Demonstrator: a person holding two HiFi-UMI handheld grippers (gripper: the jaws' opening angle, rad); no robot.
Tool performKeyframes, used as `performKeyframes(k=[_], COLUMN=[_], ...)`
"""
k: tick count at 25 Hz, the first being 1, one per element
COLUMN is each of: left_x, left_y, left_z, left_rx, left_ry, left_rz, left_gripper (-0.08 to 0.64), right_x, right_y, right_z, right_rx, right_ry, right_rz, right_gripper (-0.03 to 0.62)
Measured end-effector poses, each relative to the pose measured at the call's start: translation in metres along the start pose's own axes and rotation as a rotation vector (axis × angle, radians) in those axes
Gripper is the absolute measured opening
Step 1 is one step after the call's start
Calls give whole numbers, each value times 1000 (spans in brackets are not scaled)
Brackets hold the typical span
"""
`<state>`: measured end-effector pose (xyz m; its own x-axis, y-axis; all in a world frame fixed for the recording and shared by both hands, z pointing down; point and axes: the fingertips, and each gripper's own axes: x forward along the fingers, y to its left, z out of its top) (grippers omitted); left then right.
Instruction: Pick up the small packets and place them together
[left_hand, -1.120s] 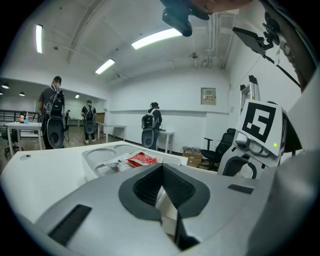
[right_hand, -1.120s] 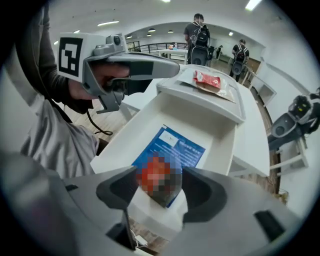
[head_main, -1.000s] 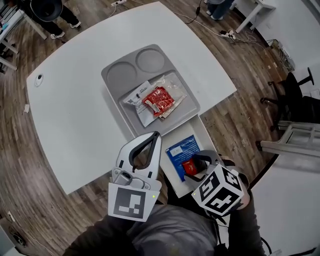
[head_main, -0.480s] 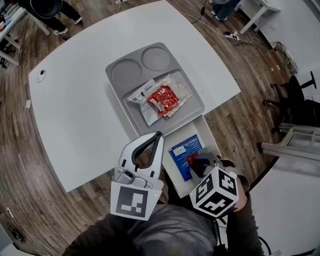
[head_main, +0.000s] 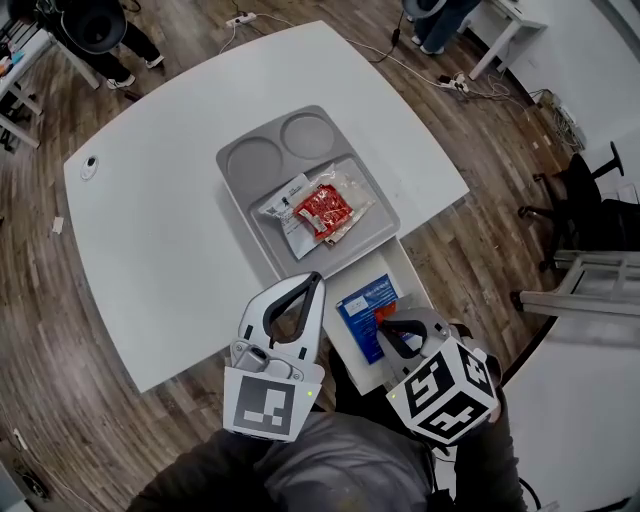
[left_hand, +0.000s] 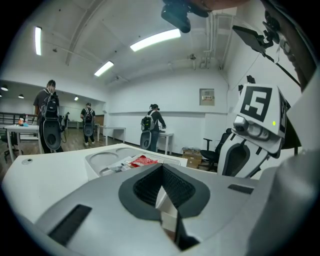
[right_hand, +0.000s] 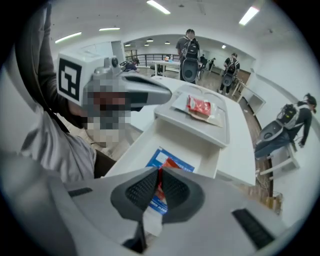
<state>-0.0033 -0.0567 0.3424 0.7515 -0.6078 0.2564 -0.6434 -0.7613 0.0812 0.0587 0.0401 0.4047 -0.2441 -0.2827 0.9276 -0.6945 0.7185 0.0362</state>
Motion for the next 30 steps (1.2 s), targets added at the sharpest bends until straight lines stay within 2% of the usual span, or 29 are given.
performKeyframes(k=[8,15,19,24,30], left_x=[-12,-20,-25,-31,-34], left_y=[13,40,61,86,96], left_z=[36,56,46,27,21], left_rx=[37,66,45,-9,-31], left_ry=[-62,-88,-67,-31,-15], left_rz=[30,114,186,274,322], left_gripper=[0,0,0,0,0], right_x=[-49,-57,-32,-2,14], right_y=[-29,-68,-89,-99,-97], right_z=[57,113,130,137,145], right_rx=[-32,-93,-120,-114,-133], right_ry=[-132,-217,-205,-176,-179], right_rz=[-82,-115,-103,-40,12], right_gripper=[23,23,22,23,39])
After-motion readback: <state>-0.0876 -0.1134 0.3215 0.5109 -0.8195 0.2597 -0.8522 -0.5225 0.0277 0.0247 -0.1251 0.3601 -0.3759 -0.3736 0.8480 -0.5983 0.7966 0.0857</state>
